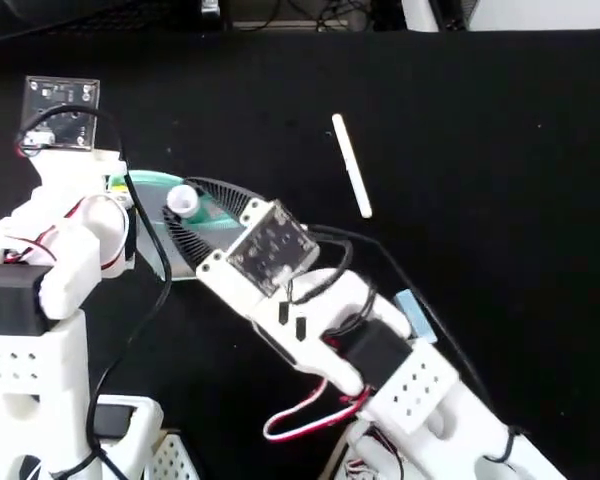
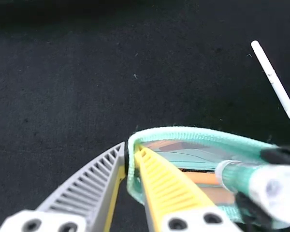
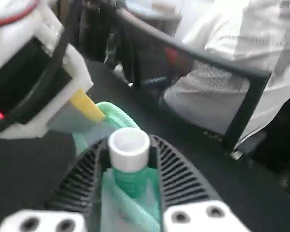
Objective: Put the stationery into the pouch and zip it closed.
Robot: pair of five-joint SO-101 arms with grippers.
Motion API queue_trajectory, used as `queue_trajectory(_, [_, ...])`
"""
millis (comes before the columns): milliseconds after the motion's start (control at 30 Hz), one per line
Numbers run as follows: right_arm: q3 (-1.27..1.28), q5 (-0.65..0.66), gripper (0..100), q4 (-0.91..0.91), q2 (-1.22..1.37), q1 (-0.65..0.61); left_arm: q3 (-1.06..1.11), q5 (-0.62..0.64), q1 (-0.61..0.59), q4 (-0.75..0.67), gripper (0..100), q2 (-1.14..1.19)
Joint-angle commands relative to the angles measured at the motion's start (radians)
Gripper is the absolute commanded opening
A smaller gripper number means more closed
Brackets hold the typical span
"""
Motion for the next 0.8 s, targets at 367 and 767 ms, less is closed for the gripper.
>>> queue_trajectory(367, [-0.7, -0.008, 14.3, 0.695, -0.047, 0.084, 0.093, 0.0, -0.015, 0.008, 3, 0.017])
queue_trajectory(767, [-0.151, -0.002, 17.3, 0.822, 0.111, 0.819, 0.093, 0.0, -0.015, 0.008, 3, 0.017])
